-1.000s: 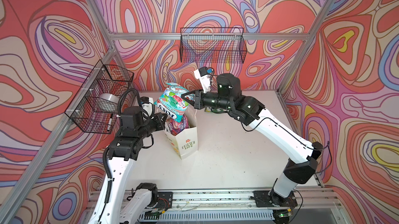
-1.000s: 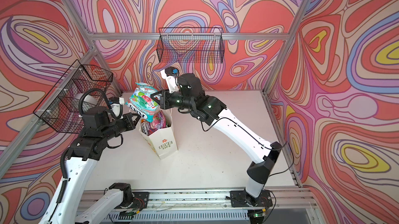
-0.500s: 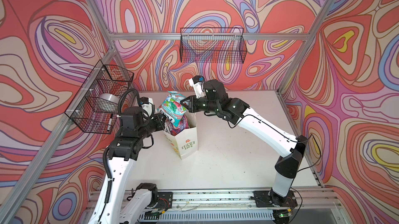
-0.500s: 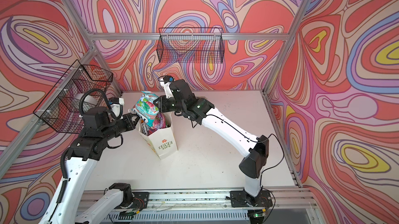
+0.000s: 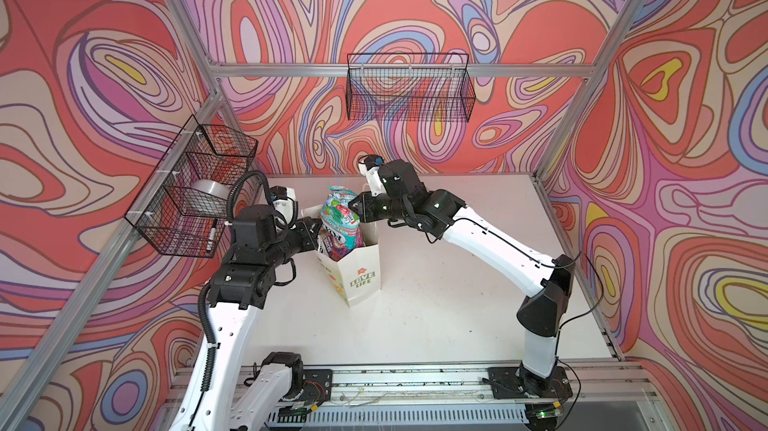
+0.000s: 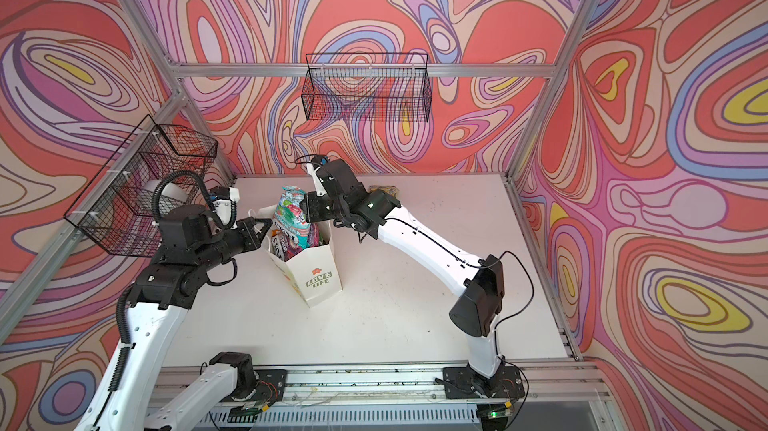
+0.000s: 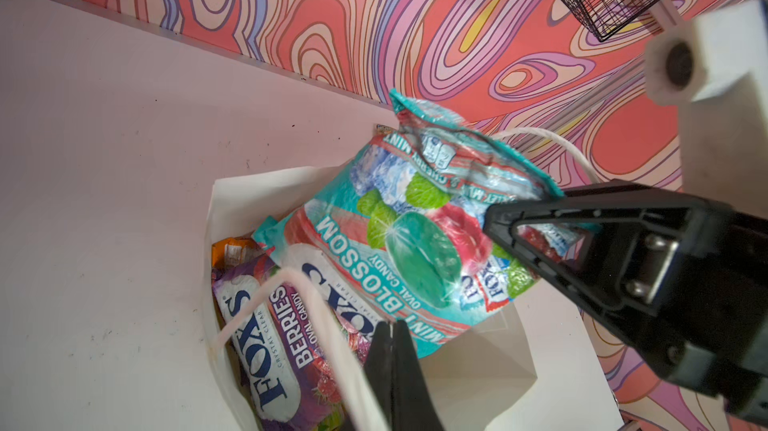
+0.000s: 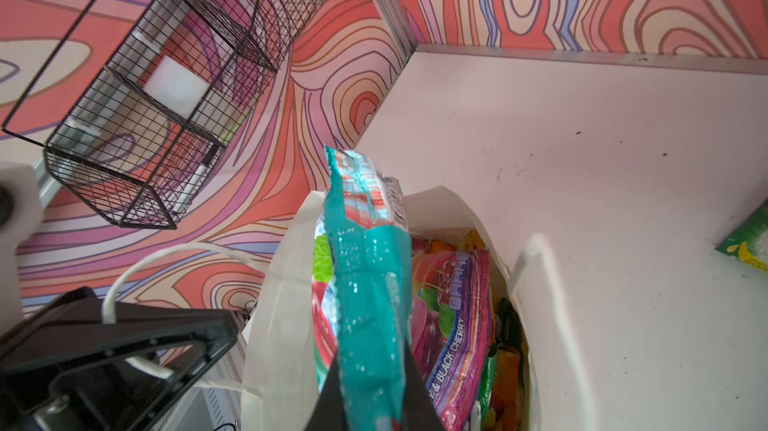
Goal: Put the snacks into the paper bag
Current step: 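Lower the Mint packet into the bag and open the right gripper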
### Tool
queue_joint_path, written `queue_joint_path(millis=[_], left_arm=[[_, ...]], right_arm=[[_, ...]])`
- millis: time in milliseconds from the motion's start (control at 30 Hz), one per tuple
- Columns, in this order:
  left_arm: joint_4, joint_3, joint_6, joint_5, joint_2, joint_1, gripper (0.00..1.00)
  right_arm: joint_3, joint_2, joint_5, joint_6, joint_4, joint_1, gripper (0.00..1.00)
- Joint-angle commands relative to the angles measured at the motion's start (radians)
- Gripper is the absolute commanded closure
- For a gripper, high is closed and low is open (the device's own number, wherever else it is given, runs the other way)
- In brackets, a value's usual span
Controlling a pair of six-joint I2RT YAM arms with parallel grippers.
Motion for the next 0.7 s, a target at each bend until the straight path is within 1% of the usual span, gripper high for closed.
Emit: queue_joint_path(millis=[0,333,500,667], left_arm=[[0.017,-0.001,-0.001,0.013,-0.007,-0.004,1.00],[0.018,-0.001,-0.001,0.012,-0.007,-0.005,1.00],[0.017,-0.001,-0.001,0.013,-0.002,-0.005,1.00],[0.017,0.000,0.000,0.010,-0.003,-0.005,1.00]], right_arm=[[0.036,0.016,-0.055,0.006,0.018,0.009,1.00],[0.044,0.043,-0.071,-0.038,-0.095,0.023,1.00],[0.067,0.070,-0.057,-0.048,-0.124,0.030,1.00],[0.140,0.128,-0.013,-0.070,-0.205,0.036,1.00]])
